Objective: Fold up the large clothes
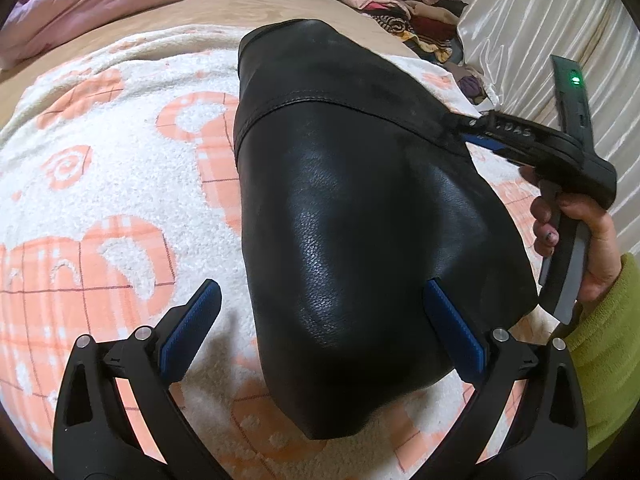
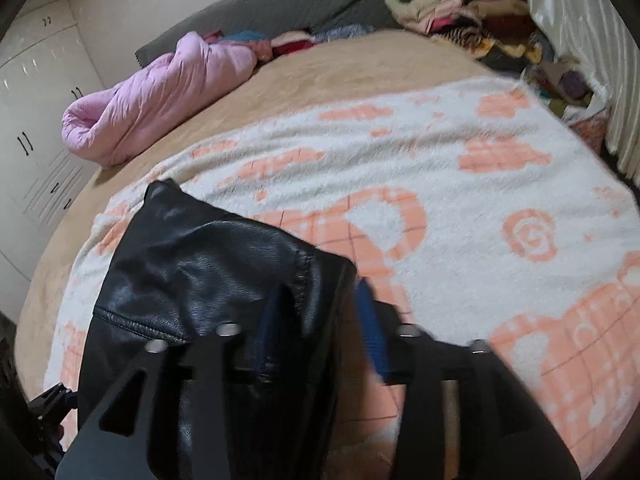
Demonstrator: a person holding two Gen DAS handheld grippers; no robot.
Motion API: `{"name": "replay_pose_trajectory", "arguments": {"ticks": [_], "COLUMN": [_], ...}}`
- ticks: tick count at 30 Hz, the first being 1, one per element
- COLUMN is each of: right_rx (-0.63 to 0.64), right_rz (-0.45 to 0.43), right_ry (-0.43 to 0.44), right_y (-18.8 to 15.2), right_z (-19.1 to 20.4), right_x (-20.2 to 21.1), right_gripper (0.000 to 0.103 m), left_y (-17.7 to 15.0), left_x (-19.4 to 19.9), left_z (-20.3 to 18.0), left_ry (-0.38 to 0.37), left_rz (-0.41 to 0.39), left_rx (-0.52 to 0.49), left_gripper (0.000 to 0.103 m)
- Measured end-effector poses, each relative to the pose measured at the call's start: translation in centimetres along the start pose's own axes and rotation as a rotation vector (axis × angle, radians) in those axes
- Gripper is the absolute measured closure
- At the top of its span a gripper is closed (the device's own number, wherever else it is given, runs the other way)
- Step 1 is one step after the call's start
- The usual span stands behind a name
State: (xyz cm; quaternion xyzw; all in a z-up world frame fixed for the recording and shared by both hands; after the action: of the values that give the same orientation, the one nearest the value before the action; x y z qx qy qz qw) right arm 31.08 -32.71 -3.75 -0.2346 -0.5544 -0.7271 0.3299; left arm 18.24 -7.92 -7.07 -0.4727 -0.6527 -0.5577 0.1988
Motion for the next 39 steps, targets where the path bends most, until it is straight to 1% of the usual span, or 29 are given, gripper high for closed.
{"name": "replay_pose_trajectory", "arguments": {"ticks": [1, 3, 4, 8, 12, 14, 17, 21, 23, 25, 27, 29, 36, 39], "right_rx": [0.004, -0.004, -0.006, 0.008, 0.03, 0.039, 0.043, -0.01, -0.023, -0.018, -0.011, -0.002, 0.025, 0.028], "right_rz": [-0.01, -0.025, -0.031, -0.027, -0.029, -0.028, -0.025, -0.032, -0.039, -0.049, -0.057, -0.066, -0.082, -0.103], "right_ry": [0.002, 0.02, 0.032, 0.051, 0.048, 0.054, 0.052, 0.108, 0.115, 0.113, 0.108, 0.108, 0.121, 0.121], "right_y": [0.0, 0.0, -0.1, -0.9, -2.4, -3.0, -4.0, -4.7, -4.9, -5.0, -5.2, -5.5, -6.9, -7.7], "right_z": [0.0, 0.0, 0.1, 0.6, 1.2, 1.6, 2.0, 1.9, 1.9, 2.2, 2.4, 2.9, 4.4, 4.9], "right_x": [0.5, 1.5, 1.9, 3.9, 5.8, 6.5, 7.6, 8.7, 9.4, 10.1, 10.8, 11.6, 13.7, 14.9], "right_gripper": [0.057, 0.04, 0.038, 0.024, 0.012, 0.009, 0.006, 0.004, 0.004, 0.004, 0.004, 0.004, 0.004, 0.004], "left_y": [0.0, 0.0, 0.0, 0.0, 0.1, 0.2, 0.3, 0.5, 0.6, 0.7, 1.0, 1.0, 0.8, 0.5], "left_x": [0.0, 0.2, 0.2, 0.4, 0.9, 1.2, 1.8, 2.7, 3.2, 3.7, 4.3, 4.8, 6.4, 7.2], "left_z": [0.0, -0.1, -0.1, -0.3, -0.6, -0.8, -1.1, -1.5, -1.6, -1.7, -2.0, -2.3, -2.8, -3.1], "left_ry": [0.0, 0.0, 0.0, 0.005, 0.011, 0.015, 0.018, 0.032, 0.034, 0.037, 0.059, 0.065, 0.073, 0.076], "left_rz": [-0.001, -0.002, -0.002, -0.003, -0.007, -0.011, -0.022, -0.032, -0.04, -0.049, -0.065, -0.076, -0.107, -0.131], "left_rx": [0.0, 0.0, -0.002, -0.007, -0.014, -0.02, -0.017, -0.025, -0.024, -0.023, -0.03, -0.043, -0.051, -0.06], "left_gripper": [0.008, 0.009, 0.009, 0.009, 0.009, 0.009, 0.009, 0.009, 0.009, 0.009, 0.009, 0.009, 0.009, 0.009]}}
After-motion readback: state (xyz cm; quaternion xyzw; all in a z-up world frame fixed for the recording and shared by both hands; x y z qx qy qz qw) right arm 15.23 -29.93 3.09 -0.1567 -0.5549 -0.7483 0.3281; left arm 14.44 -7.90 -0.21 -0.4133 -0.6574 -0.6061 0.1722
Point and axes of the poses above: each gripper's, at about its wrist camera, not at the fingertips, and x roughly against the way its jaws point, z to its left, y to its top, the point moved 2 cm from there along -x, roughly the way its jaws point, and after that the axes turned 1 degree about x, right-handed, at the moved point
